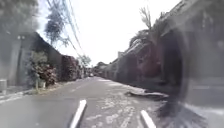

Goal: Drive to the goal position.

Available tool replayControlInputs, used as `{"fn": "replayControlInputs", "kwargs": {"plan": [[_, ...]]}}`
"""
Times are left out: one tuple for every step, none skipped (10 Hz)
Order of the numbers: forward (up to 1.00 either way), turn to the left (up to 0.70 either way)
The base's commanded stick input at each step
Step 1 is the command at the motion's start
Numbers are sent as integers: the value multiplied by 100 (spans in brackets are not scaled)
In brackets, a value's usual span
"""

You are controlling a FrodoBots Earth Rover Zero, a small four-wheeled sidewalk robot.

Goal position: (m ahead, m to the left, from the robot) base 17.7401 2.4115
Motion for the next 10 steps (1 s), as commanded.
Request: {"fn": "replayControlInputs", "kwargs": {"plan": [[100, 0], [100, 0], [100, 0], [100, 0], [100, 0], [100, 0], [100, 0], [100, 0], [100, 0], [100, 0]]}}
